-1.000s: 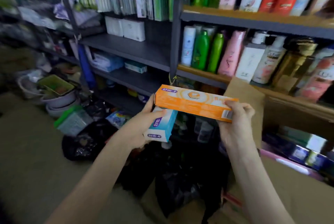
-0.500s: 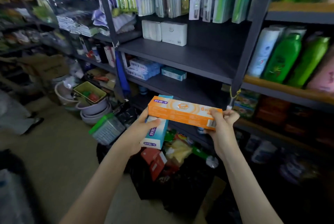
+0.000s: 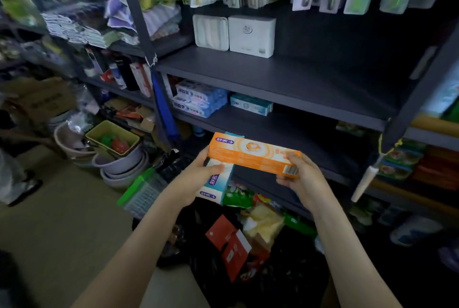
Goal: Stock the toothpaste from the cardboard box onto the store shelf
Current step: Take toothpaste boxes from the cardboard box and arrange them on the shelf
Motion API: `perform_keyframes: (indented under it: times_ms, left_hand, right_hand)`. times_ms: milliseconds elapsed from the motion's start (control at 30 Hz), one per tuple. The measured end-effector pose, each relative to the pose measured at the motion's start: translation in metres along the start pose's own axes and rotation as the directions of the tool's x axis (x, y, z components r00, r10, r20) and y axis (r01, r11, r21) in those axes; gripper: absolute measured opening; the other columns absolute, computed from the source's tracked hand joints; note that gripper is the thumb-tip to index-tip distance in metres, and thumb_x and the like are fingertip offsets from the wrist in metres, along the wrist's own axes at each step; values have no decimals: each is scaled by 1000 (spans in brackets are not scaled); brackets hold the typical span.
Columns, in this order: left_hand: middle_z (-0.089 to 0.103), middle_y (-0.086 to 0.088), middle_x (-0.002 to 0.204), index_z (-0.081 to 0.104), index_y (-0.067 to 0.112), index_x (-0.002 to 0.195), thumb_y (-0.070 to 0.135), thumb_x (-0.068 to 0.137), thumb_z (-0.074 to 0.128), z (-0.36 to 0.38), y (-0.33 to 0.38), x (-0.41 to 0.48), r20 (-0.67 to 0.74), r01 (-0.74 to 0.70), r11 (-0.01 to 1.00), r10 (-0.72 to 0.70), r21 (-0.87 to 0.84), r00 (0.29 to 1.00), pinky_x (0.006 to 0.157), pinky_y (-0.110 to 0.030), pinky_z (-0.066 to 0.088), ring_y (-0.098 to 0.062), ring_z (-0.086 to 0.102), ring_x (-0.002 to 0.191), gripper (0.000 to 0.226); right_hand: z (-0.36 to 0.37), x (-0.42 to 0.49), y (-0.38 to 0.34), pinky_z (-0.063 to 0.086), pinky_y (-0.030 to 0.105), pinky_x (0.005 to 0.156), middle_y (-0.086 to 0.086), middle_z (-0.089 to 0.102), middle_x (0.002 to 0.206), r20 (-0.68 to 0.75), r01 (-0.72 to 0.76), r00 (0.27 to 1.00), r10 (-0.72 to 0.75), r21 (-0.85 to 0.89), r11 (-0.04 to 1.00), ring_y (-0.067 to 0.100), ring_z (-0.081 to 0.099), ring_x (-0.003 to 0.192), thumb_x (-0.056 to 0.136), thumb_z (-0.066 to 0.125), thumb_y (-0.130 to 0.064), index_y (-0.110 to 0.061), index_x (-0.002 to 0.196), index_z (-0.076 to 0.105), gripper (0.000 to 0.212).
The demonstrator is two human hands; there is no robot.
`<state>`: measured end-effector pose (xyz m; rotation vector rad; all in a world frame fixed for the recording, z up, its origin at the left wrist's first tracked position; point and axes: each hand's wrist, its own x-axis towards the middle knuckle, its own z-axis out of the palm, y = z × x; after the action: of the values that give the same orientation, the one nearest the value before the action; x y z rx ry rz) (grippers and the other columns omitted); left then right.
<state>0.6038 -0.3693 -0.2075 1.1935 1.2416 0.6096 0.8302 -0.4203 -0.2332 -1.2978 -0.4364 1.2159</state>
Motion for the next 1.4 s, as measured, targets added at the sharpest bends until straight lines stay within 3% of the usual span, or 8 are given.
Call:
perform_keyframes:
  times_ms: [100,267,467,567,867,1100,1300,1400]
  left_hand:
    - [70,1,96,28,29,149,15,94,62,-28,10,56,-2,75,997,-75,20,997,48,-23,50,-14,71,68,66]
    - [70,-5,99,57,9,122,30,92,65,-79,23,147,-15,85,970,-84,226,996,56,-21,49,-13,67,74,38]
    - [70,2,100,62,19,115,37,82,74,-138,20,257,-10,-38,874,49,484,999,76,-27,54,-12,67,87,39]
    - [68,4,108,58,22,124,34,85,71,-155,24,311,94,-159,771,128,617,987,68,-17,47,-9,65,88,43]
    - [64,10,121,52,27,134,31,84,73,-166,-4,424,382,-353,785,161,509,910,75,-10,45,6,60,96,54]
    - [65,14,118,49,41,133,36,81,75,-156,-18,476,473,-481,752,255,451,843,83,-23,53,-2,66,95,58]
    - [63,24,114,44,64,115,40,80,75,-147,-11,499,567,-676,556,390,483,726,83,-21,53,2,65,94,52]
    - [53,23,123,41,60,128,45,84,69,-137,-5,512,637,-748,243,405,617,656,90,-19,40,-3,53,112,54]
  right_hand:
    - [23,59,8,52,35,61,14,58,100,-84,-30,996,38,93,995,23,57,71,98,54,-20,-5,109,56,18]
    - [65,141,23,52,32,67,9,54,112,-242,22,970,8,120,993,18,57,83,100,49,-22,-6,124,44,29]
    - [98,214,41,49,25,68,0,51,100,-359,169,914,-187,-81,982,15,52,79,103,41,-24,-7,135,32,38]
    - [108,253,47,47,22,69,5,50,109,-375,219,887,-269,-169,961,17,53,85,103,39,-23,-15,125,32,24]
    - [122,326,85,48,22,71,-2,51,104,-463,286,798,-386,-273,918,12,52,88,102,40,-22,-19,121,30,21]
    - [113,355,114,45,19,82,3,46,134,-396,239,810,-433,-452,860,16,50,112,100,45,-29,-13,149,17,59]
    - [83,376,115,40,34,82,8,53,118,-311,71,789,-530,-811,581,26,50,108,89,64,-32,-16,135,37,55]
    - [82,393,112,34,27,79,8,48,119,-286,95,748,-599,-847,523,22,47,103,88,68,-24,-12,132,42,53]
